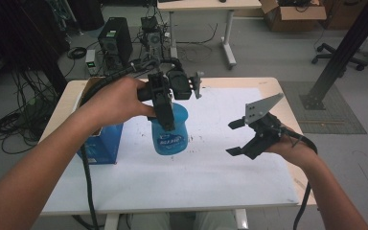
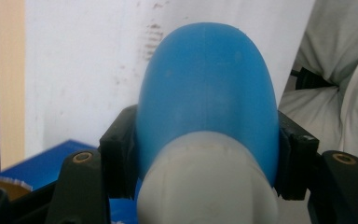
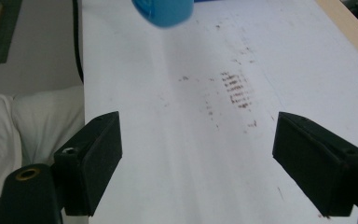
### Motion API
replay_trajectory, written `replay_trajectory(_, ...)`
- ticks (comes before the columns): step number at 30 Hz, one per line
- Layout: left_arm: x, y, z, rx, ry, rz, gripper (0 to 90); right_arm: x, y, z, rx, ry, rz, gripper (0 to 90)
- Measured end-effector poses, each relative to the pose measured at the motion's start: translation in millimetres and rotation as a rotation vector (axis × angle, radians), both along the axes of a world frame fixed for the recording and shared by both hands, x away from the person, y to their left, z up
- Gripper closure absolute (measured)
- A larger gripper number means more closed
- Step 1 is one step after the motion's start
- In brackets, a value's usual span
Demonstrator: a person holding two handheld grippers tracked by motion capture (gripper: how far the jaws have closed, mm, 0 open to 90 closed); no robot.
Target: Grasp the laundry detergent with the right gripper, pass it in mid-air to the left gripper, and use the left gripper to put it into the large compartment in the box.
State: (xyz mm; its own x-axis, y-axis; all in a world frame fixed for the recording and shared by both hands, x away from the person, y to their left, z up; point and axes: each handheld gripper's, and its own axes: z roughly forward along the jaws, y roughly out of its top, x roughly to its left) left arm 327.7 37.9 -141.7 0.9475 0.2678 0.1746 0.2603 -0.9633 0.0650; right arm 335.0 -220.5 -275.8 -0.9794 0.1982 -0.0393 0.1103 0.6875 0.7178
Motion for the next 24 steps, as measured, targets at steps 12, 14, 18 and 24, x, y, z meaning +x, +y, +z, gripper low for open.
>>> replay_trajectory(12,10.4,19.4,30.4,-0.039,-0.060,0.223,38.1,2.2,-32.1,15.2,-0.125,0.009,-0.065,13.2)
replay_trajectory(14,11.6,24.9,38.2,-0.044,-0.088,0.258,38.1,3.4,-35.2,17.2,-0.145,0.005,-0.075,11.7)
replay_trajectory(18,15.0,31.9,45.5,-0.049,-0.105,0.325,38.1,5.1,-40.1,19.4,-0.176,0.005,-0.088,11.3)
replay_trajectory(24,22.4,47.8,61.1,-0.070,-0.122,0.448,38.2,5.9,-45.3,19.2,-0.214,0.003,-0.105,8.8)
